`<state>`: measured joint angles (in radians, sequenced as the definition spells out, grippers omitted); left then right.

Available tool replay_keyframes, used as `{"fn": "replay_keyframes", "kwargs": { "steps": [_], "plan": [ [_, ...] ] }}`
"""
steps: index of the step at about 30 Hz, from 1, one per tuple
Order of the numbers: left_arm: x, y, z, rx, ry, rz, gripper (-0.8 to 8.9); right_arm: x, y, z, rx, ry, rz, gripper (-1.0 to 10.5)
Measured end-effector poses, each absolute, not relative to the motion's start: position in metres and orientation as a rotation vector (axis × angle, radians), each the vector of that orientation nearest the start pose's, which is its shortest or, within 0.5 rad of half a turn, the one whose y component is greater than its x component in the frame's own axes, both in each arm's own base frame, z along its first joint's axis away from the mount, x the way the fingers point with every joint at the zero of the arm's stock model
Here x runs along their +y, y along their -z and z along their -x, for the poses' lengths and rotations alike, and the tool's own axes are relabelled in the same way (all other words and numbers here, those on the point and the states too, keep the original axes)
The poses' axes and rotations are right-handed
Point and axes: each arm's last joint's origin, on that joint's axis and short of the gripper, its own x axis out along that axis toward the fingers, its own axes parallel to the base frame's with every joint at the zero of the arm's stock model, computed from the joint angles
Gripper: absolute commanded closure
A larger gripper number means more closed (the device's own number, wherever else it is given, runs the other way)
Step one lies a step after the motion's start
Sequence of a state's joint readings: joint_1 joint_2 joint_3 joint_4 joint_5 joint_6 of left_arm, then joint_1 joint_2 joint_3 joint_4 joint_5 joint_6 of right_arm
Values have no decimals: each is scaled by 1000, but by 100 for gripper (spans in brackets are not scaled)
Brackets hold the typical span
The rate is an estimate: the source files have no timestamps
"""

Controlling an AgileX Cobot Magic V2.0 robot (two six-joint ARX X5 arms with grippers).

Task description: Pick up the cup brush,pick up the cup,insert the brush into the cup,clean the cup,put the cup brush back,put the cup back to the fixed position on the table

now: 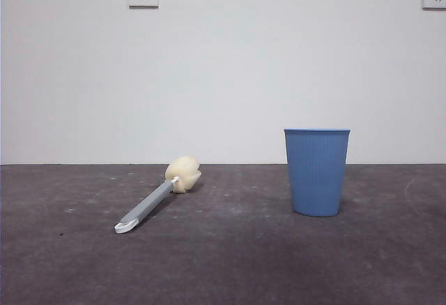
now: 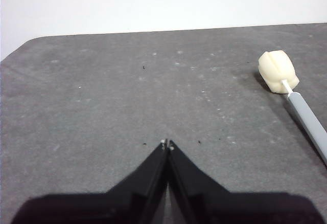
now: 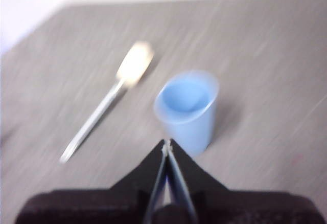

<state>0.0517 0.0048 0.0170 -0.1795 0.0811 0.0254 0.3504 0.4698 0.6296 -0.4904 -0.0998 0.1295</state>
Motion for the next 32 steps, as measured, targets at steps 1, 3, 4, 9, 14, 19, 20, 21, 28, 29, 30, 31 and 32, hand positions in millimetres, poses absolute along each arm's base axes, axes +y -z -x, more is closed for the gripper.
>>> {"fn": "replay_keyframes", "kwargs": {
  "steps": [1,3,4,9,14,19,20,21,28,29,30,31,32],
  "plan": [
    [3,-152,-96,166,32,-14,817,35,-284,-101,310,-401,-86,946],
    [3,-152,-96,166,31,-14,817,28,-271,-101,237,-349,-85,946],
    [3,-152,-96,166,31,-14,817,25,-263,-101,200,-325,-84,946],
    [3,-152,-96,166,32,-14,817,14,-214,-101,103,-227,-87,946],
    [3,-152,-96,166,32,-14,817,11,-180,-98,122,-195,-88,946],
    [3,-152,-96,166,32,-14,817,10,-161,-98,138,-184,-89,946],
    [3,-152,-96,166,32,-14,817,10,-158,-98,141,-182,-89,946],
    [3,-152,-96,166,32,-14,817,10,-155,-98,152,-181,-89,946],
    [3,-152,-96,167,32,-14,817,9,-153,-95,162,-181,-86,946],
    [3,-152,-96,167,32,-14,817,9,-153,-95,159,-181,-87,946],
    [3,-152,-96,166,32,-14,817,9,-153,-95,158,-181,-88,946],
    [3,-152,-96,166,32,-14,817,9,-153,-95,159,-180,-91,946],
    [3,-152,-96,166,32,-14,817,9,-153,-95,159,-180,-95,946]
  ]
}}
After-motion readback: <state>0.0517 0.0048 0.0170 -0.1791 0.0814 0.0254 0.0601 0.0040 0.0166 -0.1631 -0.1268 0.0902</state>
